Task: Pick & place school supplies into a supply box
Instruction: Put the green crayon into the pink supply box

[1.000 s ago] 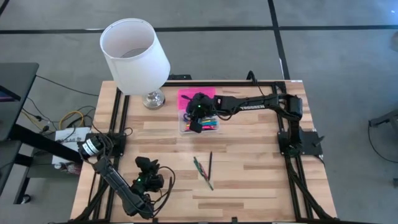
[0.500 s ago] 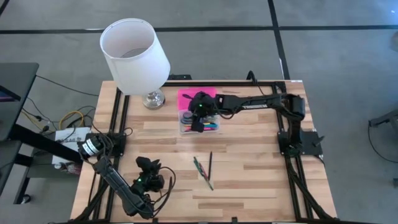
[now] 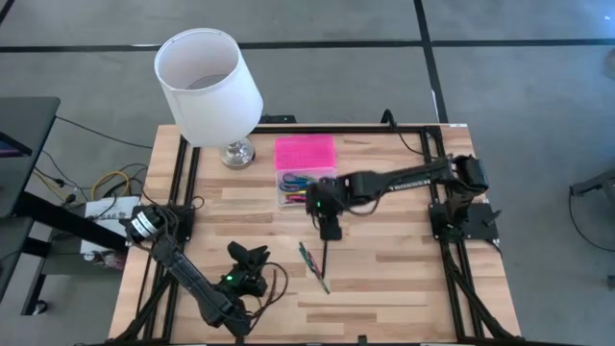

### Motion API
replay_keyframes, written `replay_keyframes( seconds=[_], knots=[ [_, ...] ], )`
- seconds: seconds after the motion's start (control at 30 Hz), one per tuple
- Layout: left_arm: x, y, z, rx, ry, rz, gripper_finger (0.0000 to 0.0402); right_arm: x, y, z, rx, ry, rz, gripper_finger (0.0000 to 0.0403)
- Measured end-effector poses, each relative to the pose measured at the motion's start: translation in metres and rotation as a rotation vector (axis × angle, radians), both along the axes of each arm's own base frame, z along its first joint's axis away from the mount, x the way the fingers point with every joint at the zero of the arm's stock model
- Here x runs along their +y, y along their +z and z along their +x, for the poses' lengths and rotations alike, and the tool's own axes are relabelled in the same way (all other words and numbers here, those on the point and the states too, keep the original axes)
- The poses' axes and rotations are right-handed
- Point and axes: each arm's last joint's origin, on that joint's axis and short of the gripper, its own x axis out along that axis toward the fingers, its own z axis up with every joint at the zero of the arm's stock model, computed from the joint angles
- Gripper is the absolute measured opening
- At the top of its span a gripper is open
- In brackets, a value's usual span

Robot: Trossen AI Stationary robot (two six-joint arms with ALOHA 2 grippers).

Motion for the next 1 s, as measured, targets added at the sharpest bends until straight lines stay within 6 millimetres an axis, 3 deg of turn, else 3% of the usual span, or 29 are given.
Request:
replay_keyframes(
  seconds=[0.23, 0.43, 0.57, 0.77, 1.0],
  knots=[
    [0.014, -0.009, 0.035, 0.127, 0.035, -0.091, 0.0107, 0.053, -0.003, -0.01, 0.038, 0.106, -0.023, 0.0152],
    [0.026, -0.015, 0.059, 0.258, 0.005, -0.141, 0.0107, 0.082, -0.001, -0.023, 0.065, 0.158, -0.145, 0.0139],
    [0.037, -0.016, 0.07, 0.348, -0.027, -0.109, 0.0107, 0.094, 0.015, -0.034, 0.02, 0.172, -0.191, 0.0128],
    [0.058, -0.021, 0.089, 0.509, -0.075, -0.293, 0.0107, 0.112, 0.048, -0.058, -0.093, 0.203, -0.202, 0.0117],
    [0.078, -0.022, 0.114, 0.57, -0.211, -0.442, 0.0107, 0.135, 0.08, -0.093, -0.213, 0.203, -0.262, 0.0118]
  ],
)
